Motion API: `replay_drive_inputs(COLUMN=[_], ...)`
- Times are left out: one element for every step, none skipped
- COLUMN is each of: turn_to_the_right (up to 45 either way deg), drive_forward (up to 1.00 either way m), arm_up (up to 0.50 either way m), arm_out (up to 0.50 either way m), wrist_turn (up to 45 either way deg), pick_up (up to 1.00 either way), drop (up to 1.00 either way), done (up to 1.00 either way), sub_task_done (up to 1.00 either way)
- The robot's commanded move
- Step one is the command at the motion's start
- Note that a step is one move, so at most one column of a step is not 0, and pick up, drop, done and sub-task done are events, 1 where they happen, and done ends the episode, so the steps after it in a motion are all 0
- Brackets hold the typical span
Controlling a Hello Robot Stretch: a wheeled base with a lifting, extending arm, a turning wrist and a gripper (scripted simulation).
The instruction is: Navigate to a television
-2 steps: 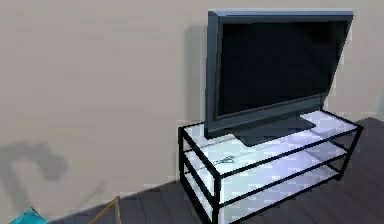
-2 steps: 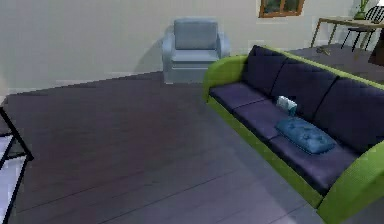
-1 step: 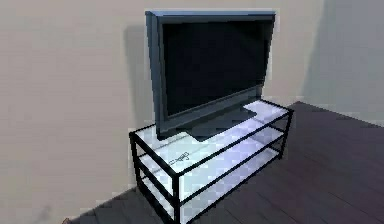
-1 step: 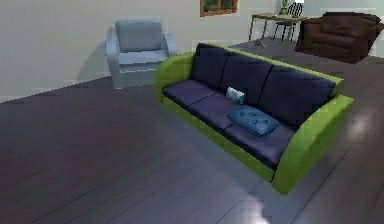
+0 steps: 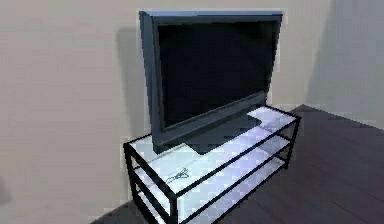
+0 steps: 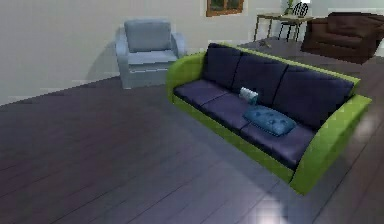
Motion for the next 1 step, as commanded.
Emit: replay_drive_inputs(turn_to_the_right=[0.0], drive_forward=[0.00], arm_up=[0.00], arm_out=[0.00], wrist_turn=[0.0], pick_up=[0.00], drop=[0.00], done=[1.00], sub_task_done=[0.00])
